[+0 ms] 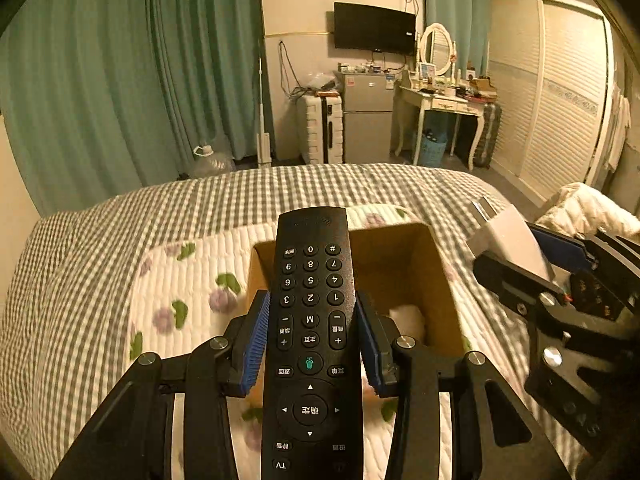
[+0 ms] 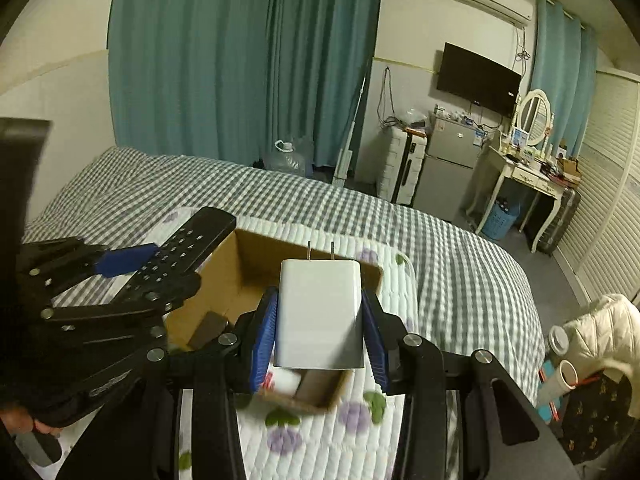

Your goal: Organize rigid objects

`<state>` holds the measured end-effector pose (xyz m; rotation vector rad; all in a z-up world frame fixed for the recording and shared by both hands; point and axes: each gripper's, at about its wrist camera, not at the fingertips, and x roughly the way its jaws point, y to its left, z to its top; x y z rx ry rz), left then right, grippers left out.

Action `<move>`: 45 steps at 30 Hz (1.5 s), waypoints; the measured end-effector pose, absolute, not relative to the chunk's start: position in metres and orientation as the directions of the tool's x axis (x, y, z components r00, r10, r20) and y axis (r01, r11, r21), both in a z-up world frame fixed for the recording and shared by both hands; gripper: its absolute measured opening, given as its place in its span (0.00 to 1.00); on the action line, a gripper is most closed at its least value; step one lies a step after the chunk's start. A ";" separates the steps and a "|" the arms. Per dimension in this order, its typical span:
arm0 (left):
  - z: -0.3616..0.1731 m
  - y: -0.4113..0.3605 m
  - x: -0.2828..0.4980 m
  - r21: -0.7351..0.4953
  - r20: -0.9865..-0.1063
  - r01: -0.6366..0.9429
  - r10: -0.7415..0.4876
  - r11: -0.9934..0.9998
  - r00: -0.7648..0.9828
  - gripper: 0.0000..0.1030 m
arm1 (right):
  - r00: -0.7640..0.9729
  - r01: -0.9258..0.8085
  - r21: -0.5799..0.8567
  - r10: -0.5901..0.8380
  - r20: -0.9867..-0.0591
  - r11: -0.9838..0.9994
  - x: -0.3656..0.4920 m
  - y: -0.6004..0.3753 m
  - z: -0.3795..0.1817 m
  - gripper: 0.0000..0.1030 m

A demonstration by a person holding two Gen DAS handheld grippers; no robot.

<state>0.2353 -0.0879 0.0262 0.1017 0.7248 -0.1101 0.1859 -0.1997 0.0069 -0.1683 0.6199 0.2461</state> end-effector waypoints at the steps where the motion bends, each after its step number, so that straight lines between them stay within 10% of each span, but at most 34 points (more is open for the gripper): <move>1: 0.021 -0.087 0.245 0.056 -0.668 0.131 -0.060 0.990 0.742 0.41 | 0.784 -0.278 -0.078 0.179 -0.594 0.957 0.191 -0.199 0.004 0.38; 17: -0.073 -0.078 0.312 0.042 -0.757 0.126 -0.051 0.991 0.651 0.41 | 0.709 -0.278 -0.029 0.185 -0.680 0.960 0.263 -0.205 -0.091 0.39; 22: -0.071 -0.086 0.307 0.075 -0.740 0.110 -0.018 0.991 0.672 0.78 | 0.709 -0.279 -0.021 0.191 -0.678 0.960 0.264 -0.206 -0.095 0.39; 37: -0.036 -0.065 0.295 0.106 -0.682 0.083 0.012 0.991 0.731 0.78 | 0.683 -0.216 0.051 0.189 -0.706 0.975 0.290 -0.202 -0.112 0.39; 40: -0.038 -0.061 0.292 0.102 -0.679 0.082 0.009 0.991 0.734 0.78 | 0.710 -0.186 0.034 0.158 -0.686 0.982 0.298 -0.201 -0.110 0.62; 45: -0.025 -0.059 0.280 0.105 -0.668 0.080 0.010 0.991 0.744 0.78 | 0.738 -0.154 0.037 0.140 -0.661 0.987 0.287 -0.208 -0.084 0.63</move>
